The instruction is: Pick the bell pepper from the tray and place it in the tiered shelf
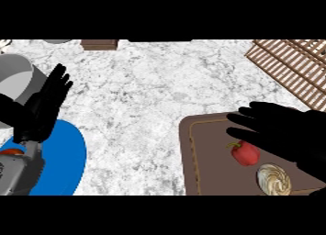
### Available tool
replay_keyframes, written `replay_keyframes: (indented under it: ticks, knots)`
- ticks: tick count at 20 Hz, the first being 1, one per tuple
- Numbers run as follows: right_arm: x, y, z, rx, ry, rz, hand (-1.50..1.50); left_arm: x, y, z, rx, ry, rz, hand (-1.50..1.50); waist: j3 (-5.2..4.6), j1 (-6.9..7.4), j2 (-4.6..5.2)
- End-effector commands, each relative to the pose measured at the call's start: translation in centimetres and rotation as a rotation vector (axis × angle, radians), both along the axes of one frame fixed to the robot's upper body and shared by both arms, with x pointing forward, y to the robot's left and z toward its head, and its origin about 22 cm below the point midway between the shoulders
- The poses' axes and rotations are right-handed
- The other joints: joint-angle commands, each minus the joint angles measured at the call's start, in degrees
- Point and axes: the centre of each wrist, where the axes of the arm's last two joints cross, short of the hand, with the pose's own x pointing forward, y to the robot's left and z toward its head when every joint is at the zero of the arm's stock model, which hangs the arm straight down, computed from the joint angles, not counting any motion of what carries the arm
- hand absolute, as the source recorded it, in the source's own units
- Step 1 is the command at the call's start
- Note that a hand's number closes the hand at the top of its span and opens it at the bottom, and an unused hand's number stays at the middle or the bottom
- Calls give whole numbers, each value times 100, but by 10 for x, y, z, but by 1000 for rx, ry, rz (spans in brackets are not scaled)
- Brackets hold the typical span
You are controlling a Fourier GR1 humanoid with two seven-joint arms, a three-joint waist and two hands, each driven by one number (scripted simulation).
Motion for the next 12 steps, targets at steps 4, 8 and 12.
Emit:
replay_keyframes:
  ticks: [4,8,12]
  knots:
    - [-15,24,-55,-158,-53,-52,-150,-4,5,0,-6,-10,-7,0,1,112,27]
    - [-24,22,-64,-276,-136,-117,-150,-3,4,0,0,-4,-14,0,0,79,21]
    - [-38,25,-81,-290,-161,-132,-150,-6,7,-10,-5,-8,-15,0,0,65,19]
